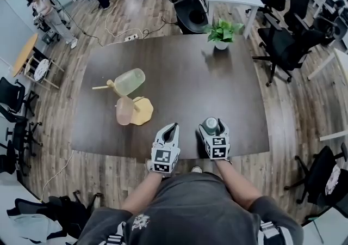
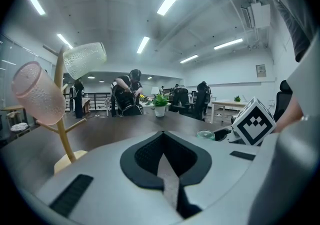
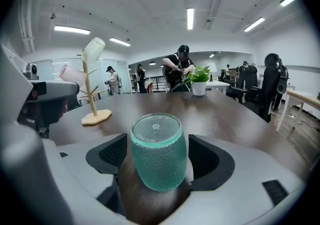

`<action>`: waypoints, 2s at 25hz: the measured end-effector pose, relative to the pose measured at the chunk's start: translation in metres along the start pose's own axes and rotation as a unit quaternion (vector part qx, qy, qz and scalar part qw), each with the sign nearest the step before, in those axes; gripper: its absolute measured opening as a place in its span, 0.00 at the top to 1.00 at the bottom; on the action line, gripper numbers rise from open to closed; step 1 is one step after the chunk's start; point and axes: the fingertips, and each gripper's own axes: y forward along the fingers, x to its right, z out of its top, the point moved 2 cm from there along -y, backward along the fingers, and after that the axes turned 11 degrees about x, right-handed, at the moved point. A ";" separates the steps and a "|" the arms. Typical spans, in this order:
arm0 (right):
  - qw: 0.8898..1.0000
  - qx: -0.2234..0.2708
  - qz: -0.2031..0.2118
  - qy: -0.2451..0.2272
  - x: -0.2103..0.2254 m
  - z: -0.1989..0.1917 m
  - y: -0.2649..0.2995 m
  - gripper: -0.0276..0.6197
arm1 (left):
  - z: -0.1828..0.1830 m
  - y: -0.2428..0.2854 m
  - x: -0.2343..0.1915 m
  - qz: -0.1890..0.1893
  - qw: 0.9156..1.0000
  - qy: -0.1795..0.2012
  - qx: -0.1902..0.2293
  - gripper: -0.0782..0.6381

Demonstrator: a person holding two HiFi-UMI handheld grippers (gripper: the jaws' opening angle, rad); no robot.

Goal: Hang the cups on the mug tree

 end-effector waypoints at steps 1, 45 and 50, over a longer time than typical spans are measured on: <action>1.000 -0.002 -0.001 -0.001 0.000 -0.001 0.001 0.34 | -0.001 0.000 -0.001 0.003 1.000 -0.001 -0.002 0.88; 0.940 0.132 0.176 0.260 -0.105 0.146 0.063 0.43 | 0.003 -0.062 -0.084 0.079 0.997 0.019 -0.002 0.88; 0.922 0.115 0.196 0.312 -0.134 0.149 0.084 0.43 | 0.002 -0.079 -0.099 0.093 0.995 0.020 -0.003 0.88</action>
